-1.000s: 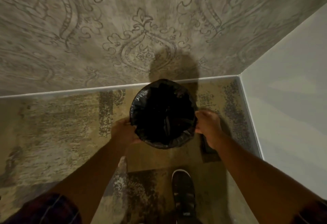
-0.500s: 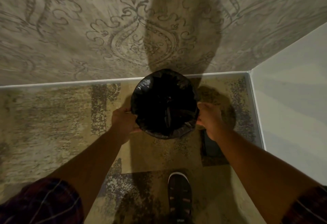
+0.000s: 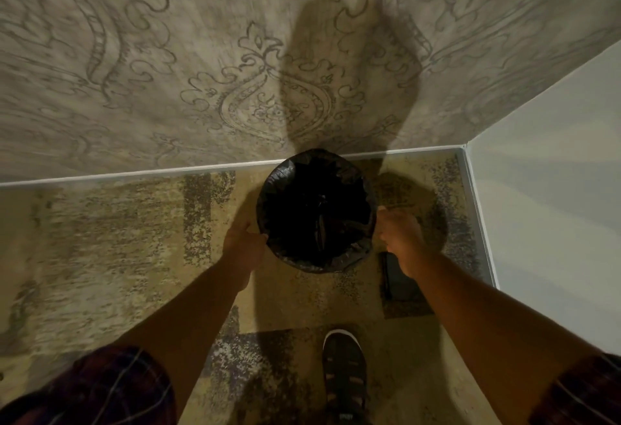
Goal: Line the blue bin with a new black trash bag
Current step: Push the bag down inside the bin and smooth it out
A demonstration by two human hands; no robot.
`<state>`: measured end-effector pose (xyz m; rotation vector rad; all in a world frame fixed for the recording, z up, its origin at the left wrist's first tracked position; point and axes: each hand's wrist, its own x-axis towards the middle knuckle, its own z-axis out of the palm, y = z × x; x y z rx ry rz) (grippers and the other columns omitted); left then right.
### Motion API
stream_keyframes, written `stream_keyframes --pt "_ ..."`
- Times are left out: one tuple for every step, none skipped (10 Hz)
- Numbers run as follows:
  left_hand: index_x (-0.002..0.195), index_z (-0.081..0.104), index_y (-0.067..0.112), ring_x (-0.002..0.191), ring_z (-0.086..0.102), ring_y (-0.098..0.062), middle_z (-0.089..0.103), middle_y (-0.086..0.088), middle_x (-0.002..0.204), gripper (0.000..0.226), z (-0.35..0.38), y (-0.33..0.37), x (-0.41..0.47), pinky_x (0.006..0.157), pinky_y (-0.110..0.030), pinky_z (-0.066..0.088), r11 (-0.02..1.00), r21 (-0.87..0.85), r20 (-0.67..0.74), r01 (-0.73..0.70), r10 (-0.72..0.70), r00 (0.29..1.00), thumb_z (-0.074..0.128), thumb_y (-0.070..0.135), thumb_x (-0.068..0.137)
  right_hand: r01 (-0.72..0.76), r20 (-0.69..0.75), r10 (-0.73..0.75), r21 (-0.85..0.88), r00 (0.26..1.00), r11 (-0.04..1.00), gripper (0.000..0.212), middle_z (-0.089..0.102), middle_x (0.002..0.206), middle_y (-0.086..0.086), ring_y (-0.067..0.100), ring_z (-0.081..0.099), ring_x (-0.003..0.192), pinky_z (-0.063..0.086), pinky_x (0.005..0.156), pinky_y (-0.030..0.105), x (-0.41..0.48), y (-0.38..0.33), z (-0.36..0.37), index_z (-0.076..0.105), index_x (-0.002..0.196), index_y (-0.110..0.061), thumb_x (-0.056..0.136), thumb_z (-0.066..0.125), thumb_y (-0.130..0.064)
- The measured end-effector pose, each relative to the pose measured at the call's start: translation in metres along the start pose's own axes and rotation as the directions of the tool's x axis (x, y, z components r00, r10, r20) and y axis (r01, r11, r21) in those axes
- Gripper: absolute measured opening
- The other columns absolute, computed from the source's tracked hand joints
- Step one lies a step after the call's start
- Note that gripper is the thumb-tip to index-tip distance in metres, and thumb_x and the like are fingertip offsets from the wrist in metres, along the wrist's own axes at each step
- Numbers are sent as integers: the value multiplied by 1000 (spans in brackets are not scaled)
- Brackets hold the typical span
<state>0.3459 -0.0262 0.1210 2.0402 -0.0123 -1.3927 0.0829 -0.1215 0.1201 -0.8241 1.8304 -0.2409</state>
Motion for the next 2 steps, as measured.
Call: stream_keyframes --pt "159 46 6 132 63 -42 61 -21 149 61 -10 10 -21 106 -48 52 980 178 10 -87 87 996 67 11 102 118 -10 -120 -140 993 983 43 60 78 8 27 56 74 40 68 35 -19 -4 -10 59 71 -18 106 51 -42" --pt "157 51 10 129 62 -28 59 -8 154 61 -20 16 -51 96 -29 52 941 244 105 -233 213 971 71 15 100 178 49 -172 -322 984 930 45 67 121 23 34 65 100 47 87 41 -50 -16 -18 69 112 -7 108 46 -45"
